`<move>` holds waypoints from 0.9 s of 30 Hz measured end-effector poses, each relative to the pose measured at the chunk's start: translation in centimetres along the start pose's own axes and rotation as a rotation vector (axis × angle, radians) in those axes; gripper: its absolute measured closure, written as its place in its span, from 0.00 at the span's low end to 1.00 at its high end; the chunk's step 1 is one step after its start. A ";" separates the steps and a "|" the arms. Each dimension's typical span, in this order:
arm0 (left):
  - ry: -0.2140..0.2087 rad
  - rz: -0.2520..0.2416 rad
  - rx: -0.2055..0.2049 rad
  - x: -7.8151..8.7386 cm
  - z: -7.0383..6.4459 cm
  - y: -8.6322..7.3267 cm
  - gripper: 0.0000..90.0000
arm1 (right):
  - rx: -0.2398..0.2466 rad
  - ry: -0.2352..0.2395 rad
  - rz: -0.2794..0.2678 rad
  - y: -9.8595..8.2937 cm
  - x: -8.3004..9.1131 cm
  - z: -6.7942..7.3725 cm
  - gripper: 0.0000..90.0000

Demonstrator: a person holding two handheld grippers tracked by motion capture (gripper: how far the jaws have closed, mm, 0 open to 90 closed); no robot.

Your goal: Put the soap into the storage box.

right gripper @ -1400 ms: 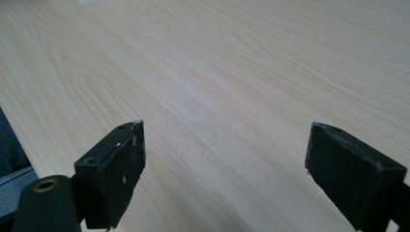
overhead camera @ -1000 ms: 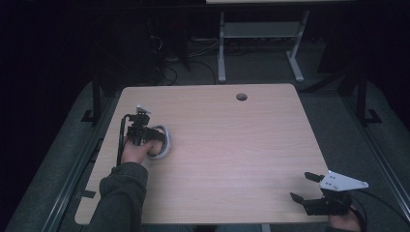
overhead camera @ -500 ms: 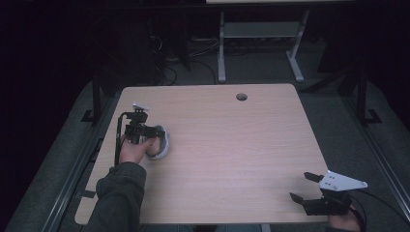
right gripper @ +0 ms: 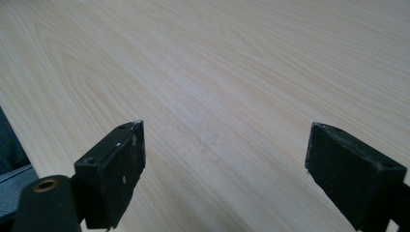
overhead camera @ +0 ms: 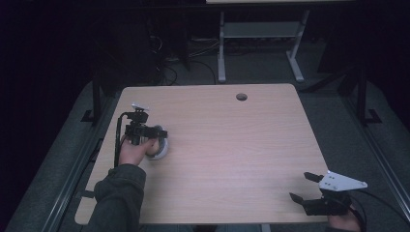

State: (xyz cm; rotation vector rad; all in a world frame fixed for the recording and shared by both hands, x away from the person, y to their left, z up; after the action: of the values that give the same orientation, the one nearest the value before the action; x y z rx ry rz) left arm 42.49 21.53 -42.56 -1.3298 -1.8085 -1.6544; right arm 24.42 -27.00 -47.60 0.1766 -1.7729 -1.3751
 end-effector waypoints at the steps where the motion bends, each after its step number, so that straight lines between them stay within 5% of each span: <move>1: -0.010 -0.001 0.000 0.0 -0.1 0.0 0.36 | 0.000 0.000 0.000 0.0 0.0 0.0 0.15; 27: -0.153 -0.050 -0.029 1.5 -1.5 -0.7 0.33 | -0.001 -0.010 0.007 -0.1 0.1 -0.1 0.15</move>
State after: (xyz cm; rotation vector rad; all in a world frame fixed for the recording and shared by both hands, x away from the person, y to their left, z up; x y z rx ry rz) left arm 40.69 20.82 -41.36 -1.4715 -1.9250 -1.6508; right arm 24.44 -27.15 -47.62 0.1633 -1.7787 -1.3745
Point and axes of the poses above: each handheld gripper's, and its own axes: x roughly backward along the jaws, y roughly out of its top, z roughly to its left, the point moved 6 cm from there along -x, roughly forward along the jaws, and after that the axes turned 3 degrees about -z, right-handed, at the moved point
